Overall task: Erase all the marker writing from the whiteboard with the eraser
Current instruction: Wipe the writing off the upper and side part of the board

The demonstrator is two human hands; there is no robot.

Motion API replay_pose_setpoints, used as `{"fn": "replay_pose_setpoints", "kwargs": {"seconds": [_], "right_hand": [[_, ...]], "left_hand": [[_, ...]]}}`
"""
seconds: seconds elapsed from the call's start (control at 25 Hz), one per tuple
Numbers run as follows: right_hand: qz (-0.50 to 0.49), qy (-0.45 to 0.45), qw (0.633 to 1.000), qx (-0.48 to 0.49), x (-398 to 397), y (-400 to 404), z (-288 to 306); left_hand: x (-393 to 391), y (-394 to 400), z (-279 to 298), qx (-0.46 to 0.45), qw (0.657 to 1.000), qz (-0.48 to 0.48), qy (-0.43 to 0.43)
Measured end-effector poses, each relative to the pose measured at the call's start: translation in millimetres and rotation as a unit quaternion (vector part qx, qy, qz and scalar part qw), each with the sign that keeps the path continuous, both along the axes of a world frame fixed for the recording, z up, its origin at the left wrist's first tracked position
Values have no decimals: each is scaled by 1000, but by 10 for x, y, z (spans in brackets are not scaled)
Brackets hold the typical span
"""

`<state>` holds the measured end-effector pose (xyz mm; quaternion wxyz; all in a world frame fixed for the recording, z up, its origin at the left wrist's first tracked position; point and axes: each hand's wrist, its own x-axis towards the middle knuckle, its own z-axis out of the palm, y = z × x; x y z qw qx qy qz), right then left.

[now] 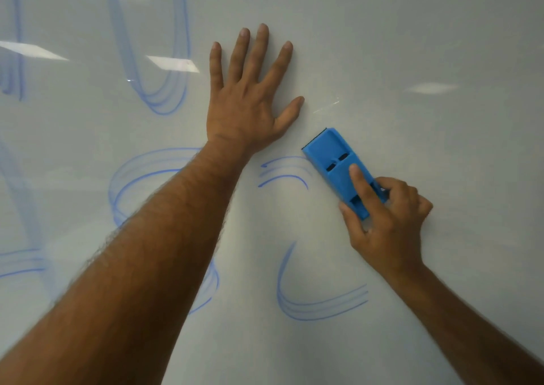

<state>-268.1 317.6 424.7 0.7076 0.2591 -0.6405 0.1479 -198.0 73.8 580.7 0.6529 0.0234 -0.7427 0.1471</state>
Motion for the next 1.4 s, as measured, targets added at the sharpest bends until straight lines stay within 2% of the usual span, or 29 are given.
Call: {"fn": "replay_pose_setpoints", "kwargs": {"seconds": [0.16,0.2,0.28,0.4,0.44,0.52,0.72,0.8,0.92,1.0,1.04,1.16,1.2,1.24,1.4], "right_hand": [[-6,73,976,205,72,-119,-232],[-11,84,971,222,64,-83,-197],[-12,68,983,173,14,-19,-65],[2,11,1000,14,-33,-23,152],[8,6,1000,-10,-20,-78,159],[18,17,1000,18,43,-233,81],[30,83,969,231,54,-292,-73],[26,87,973,211,-4,-179,45],[34,33,998,48,-77,-48,276],[50,16,999,-5,-68,-104,290],[60,24,998,22,-40,-174,241],[59,80,974,203,43,-324,17],[50,89,968,229,49,-318,12],[48,86,970,221,43,-298,52],[65,28,994,82,31,-268,233]], "left_hand": [[-15,-13,-5,-4,1000,-8,20],[-17,-27,-2,-7,1000,-7,25],[-14,-76,13,-19,999,-5,41],[-36,-120,32,-43,996,3,79],[-48,-121,30,-46,995,2,89],[-60,-122,18,-44,995,-2,92],[-22,-116,18,-33,997,-1,66],[-28,-117,14,-30,997,0,65],[-36,-127,3,-29,997,8,70],[-41,-123,-3,-30,997,14,69],[-36,-122,0,-30,997,15,65],[-16,-121,10,-30,998,16,52],[-13,-121,10,-29,998,15,49],[-12,-123,8,-29,998,14,48],[-7,-128,5,-26,998,19,51]]}}
